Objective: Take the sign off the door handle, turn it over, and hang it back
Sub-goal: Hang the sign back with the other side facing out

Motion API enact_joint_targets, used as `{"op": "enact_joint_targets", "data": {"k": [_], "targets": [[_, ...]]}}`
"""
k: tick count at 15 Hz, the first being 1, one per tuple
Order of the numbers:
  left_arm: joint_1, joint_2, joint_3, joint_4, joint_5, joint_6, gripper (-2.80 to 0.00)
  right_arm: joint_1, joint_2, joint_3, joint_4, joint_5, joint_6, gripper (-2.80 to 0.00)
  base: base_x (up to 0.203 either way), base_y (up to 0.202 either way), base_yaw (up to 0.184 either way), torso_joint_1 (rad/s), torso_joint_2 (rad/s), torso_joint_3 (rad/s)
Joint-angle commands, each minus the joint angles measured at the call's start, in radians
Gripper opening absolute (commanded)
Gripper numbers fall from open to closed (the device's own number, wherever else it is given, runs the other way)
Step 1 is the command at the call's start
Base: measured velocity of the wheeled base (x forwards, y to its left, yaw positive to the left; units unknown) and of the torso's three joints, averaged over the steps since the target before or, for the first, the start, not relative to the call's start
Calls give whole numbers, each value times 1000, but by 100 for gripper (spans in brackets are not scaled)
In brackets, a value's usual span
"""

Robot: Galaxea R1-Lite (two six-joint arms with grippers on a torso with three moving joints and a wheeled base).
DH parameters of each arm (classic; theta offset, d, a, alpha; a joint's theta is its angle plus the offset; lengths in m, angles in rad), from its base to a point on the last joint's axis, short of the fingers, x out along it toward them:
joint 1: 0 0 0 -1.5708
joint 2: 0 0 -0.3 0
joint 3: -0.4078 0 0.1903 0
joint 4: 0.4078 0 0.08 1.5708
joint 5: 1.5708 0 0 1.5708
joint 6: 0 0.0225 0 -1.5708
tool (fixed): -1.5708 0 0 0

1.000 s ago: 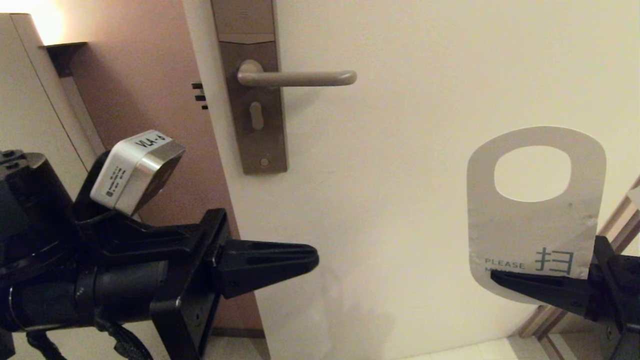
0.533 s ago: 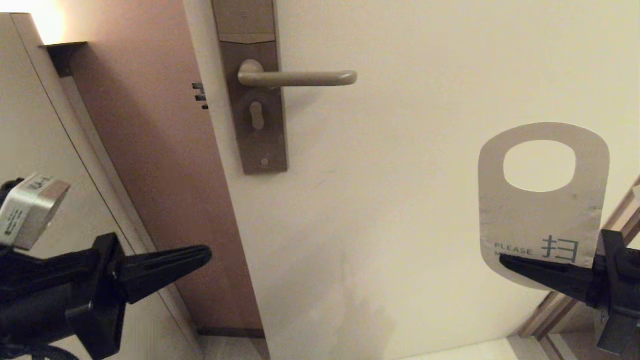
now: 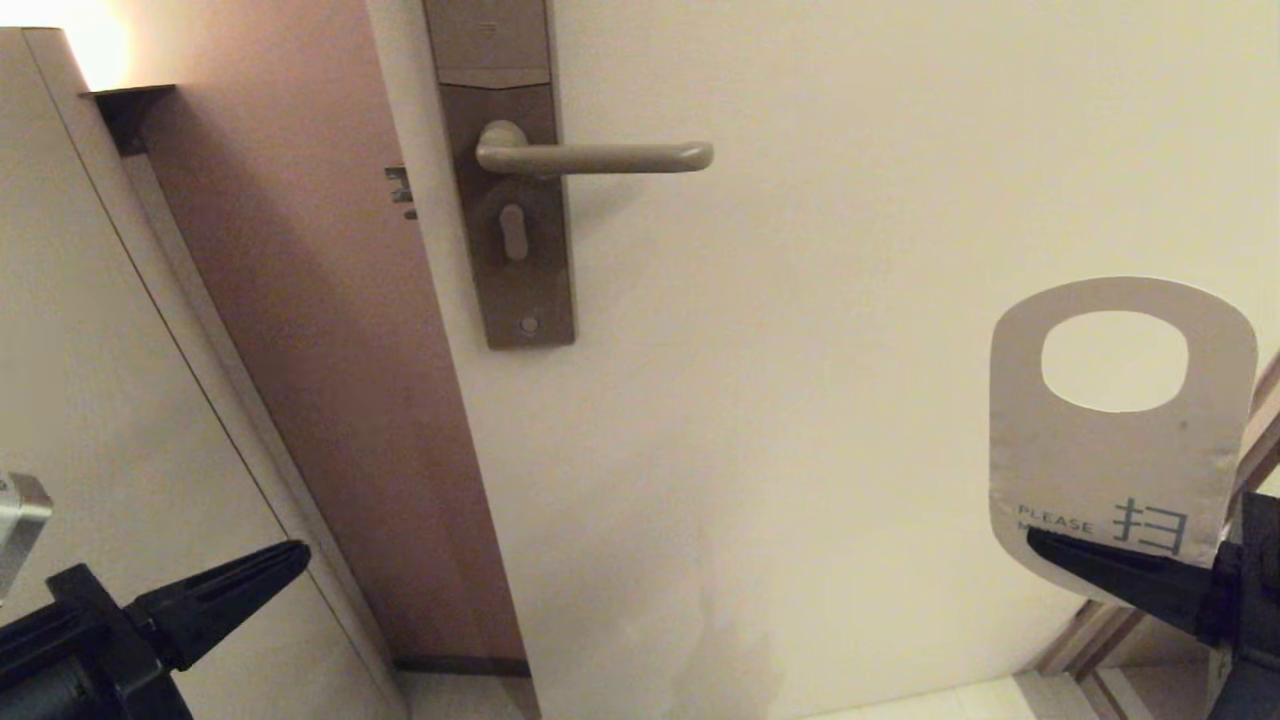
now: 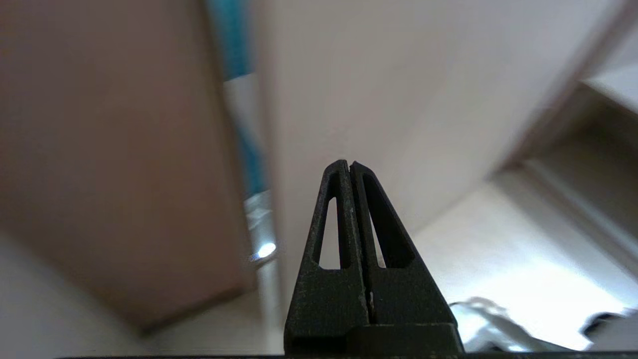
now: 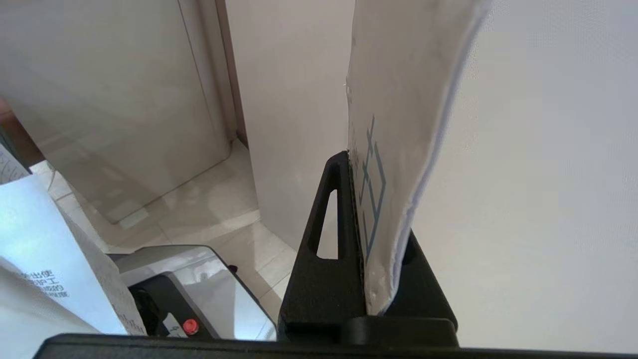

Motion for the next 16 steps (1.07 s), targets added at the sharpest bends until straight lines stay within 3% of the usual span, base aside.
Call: {"op": "enact_joint_targets", "data": {"k": [1, 6, 9, 11, 15, 16], "targets": [[1, -35, 47, -3, 55, 4, -280, 0, -18, 7, -2, -4, -1, -280, 0, 0, 0, 0, 0, 0], [1, -149, 136, -1, 133, -4, -280, -1, -18, 1, -16, -13, -3, -280, 0, 0, 0, 0, 0, 0], [1, -216, 169, 2, 179, -70, -280, -1, -28, 2, -16, -24, -4, -280, 0, 0, 0, 0, 0, 0], [1, -254, 185, 26, 229, -78, -280, -1, -26, 4, -16, -24, -4, -280, 0, 0, 0, 0, 0, 0], [9, -437, 189, 248, 275, -68, -280, -1, -20, -5, -16, -24, -4, -280, 0, 0, 0, 0, 0, 0], [13, -449, 188, 268, 325, -68, -280, -1, -14, -5, -16, -24, -4, -280, 0, 0, 0, 0, 0, 0]]}}
